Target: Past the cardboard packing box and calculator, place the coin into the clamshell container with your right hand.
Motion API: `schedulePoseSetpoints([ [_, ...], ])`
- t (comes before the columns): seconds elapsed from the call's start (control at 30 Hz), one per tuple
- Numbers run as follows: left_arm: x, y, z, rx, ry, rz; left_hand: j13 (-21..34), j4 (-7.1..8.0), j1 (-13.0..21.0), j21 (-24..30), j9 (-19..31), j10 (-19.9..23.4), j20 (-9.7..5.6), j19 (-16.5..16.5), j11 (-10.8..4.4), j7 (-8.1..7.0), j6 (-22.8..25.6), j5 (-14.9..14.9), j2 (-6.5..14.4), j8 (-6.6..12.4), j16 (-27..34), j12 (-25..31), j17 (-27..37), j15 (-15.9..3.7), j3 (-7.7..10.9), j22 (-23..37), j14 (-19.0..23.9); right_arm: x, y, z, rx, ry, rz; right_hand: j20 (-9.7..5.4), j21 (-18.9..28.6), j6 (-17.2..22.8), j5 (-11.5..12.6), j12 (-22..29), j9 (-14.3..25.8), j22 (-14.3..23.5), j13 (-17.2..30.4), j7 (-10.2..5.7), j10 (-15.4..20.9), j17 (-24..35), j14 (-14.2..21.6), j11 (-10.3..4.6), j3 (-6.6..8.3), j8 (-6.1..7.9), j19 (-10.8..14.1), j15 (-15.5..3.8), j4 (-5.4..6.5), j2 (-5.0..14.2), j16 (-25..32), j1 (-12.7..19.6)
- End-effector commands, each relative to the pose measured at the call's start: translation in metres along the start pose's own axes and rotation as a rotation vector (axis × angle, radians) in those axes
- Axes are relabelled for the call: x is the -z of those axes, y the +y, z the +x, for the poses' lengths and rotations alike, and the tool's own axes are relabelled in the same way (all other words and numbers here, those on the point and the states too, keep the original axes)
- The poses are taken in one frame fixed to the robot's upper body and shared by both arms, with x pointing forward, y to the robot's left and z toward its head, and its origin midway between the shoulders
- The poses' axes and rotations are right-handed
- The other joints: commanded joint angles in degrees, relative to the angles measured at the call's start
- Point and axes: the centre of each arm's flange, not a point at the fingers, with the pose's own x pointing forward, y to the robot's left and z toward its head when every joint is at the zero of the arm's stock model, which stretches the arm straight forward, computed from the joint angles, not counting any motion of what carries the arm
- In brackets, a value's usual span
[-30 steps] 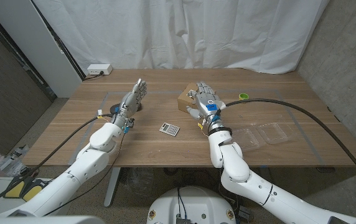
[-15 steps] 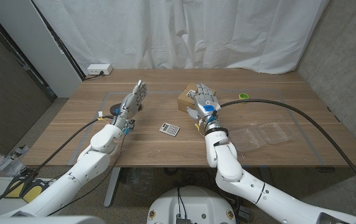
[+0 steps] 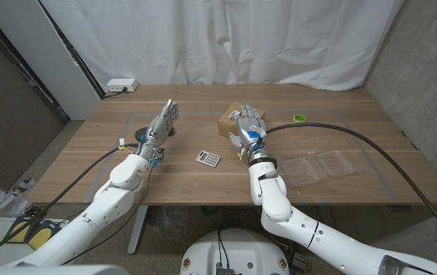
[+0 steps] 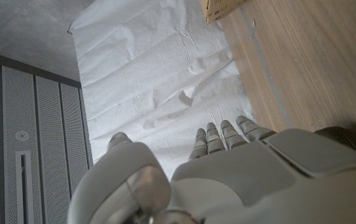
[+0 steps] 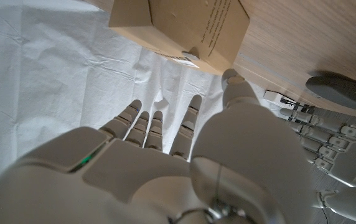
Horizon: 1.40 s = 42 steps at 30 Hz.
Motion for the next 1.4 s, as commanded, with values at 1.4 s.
schedulePoseSetpoints([
  [1.4,0.012,0.01,0.003,0.005,0.005,-0.025,0.3,0.24,0.9,0.1,0.3,0.4,-0.79,-0.3,0.1,0.34,0.4,-0.6,0.5,0.05,0.0,0.0,0.2,0.43,-0.86,0.3,-0.4,0.011,0.023,0.007,0.068,0.059,-0.01,0.95,1.2,5.6,1.2,2.0,1.8,0.3,0.2,0.85,6.6,0.5,6.6,-0.02,-1.73,2.76,5.0,0.24,1.3,0.68,1.0,-0.8],
])
